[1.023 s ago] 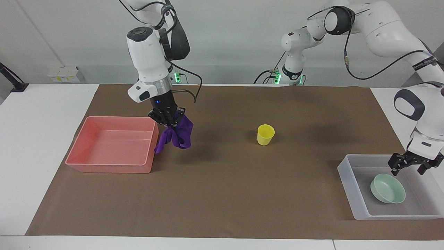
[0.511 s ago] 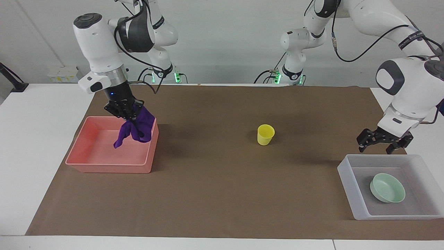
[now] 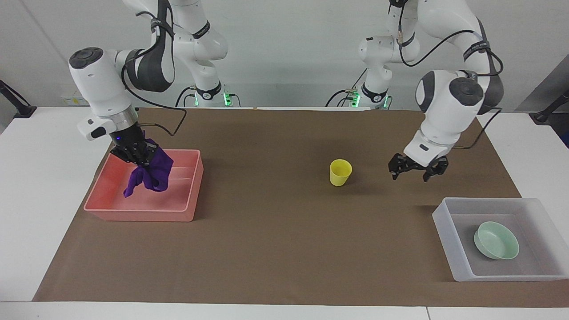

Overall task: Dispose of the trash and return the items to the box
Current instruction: 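Grasp the yellow cup rim with the left gripper while the right gripper releases the cloth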

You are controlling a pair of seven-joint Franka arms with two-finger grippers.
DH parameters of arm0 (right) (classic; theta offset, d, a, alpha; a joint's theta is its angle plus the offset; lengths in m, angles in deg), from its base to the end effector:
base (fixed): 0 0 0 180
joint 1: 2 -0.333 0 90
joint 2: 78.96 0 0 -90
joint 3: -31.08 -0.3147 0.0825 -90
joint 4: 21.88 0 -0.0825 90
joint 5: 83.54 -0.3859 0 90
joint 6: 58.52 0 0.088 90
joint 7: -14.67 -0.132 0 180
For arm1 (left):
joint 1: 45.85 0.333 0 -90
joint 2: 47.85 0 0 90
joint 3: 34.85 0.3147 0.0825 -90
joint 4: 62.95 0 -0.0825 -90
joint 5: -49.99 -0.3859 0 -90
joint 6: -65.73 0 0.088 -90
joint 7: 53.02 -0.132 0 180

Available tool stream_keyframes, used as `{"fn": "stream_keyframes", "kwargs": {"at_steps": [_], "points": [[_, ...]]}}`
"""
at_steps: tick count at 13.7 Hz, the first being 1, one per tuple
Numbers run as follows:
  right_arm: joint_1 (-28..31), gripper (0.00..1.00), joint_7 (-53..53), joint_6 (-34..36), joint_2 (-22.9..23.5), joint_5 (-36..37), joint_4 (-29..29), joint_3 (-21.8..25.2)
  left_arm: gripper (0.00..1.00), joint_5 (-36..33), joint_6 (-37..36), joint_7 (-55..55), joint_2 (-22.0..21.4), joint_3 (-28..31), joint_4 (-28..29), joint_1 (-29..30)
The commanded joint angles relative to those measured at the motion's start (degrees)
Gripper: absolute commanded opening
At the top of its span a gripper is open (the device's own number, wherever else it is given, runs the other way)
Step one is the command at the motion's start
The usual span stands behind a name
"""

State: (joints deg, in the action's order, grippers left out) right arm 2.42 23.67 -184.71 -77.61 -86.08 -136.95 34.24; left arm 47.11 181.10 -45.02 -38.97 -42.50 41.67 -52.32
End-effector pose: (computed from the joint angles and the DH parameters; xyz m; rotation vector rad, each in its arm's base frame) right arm 0.5766 -0.0742 0.4328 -3.1181 -0.0028 -0.2720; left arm 0.5923 -0.1418 0.4247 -3.1166 0.1961 -0.0599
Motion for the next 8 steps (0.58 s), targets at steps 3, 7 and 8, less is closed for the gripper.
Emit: {"fn": "stream_keyframes", "kwargs": {"at_steps": [3,7,8], "points": [[2.6,0.0,1.5,-6.5,2.4,0.8,-3.8,-0.8,1.0,0.5,18.5,11.8,-7.2,1.1,18.3,-7.9],[2.9,0.0,0.9,-10.1,5.9,0.8,-5.0,-0.8,1.0,0.5,21.9,14.1,-7.3,1.1,22.8,-11.1],[2.9,0.0,0.9,-10.4,6.5,0.8,-5.2,-0.8,1.0,0.5,24.6,14.0,-7.3,1.1,24.6,-11.2]]}}
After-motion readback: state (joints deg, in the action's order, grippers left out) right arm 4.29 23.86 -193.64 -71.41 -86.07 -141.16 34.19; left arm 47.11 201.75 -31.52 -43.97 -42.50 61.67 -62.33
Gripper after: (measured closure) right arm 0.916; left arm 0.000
